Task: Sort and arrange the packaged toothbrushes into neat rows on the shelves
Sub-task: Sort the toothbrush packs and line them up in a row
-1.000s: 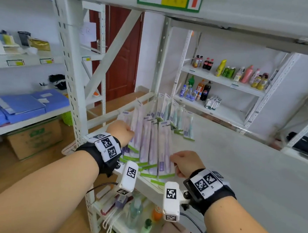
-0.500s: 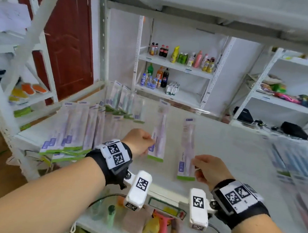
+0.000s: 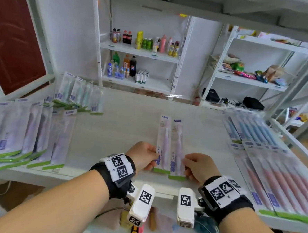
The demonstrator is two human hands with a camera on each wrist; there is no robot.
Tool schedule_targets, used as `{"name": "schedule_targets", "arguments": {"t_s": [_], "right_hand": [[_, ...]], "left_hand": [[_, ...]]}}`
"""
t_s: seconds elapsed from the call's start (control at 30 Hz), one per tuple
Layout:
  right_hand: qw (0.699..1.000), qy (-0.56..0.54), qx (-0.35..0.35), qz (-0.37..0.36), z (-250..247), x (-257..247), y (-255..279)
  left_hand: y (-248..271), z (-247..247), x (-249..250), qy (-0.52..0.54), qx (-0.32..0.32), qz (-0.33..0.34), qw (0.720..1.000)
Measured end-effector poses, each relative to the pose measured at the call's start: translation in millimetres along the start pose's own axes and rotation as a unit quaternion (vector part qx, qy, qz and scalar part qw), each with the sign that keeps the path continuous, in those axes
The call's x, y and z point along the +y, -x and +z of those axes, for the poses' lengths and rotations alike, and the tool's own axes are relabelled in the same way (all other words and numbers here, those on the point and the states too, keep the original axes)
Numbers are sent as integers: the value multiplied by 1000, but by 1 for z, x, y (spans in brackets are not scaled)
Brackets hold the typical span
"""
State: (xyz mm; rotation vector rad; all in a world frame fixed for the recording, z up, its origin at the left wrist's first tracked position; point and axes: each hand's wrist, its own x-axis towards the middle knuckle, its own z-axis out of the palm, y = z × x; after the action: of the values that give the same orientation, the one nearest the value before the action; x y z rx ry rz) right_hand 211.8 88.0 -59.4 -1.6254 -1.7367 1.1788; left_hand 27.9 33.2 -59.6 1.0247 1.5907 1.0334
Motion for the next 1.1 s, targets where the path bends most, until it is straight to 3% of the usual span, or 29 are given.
{"name": "schedule_targets", "arguments": {"t_s": [0.47,0.87,1.1], "right_hand": [[999,-33,6,-13,1,11,-5],[995,-92,24,-24,7,16,-3],[996,44,-14,-70,5,8,0]], "left_hand": [[-7,-1,-5,32,3,-24,999],[-2,7,-5,1,25,0,1000],[-2,8,-3,-32,30,4,999]]}}
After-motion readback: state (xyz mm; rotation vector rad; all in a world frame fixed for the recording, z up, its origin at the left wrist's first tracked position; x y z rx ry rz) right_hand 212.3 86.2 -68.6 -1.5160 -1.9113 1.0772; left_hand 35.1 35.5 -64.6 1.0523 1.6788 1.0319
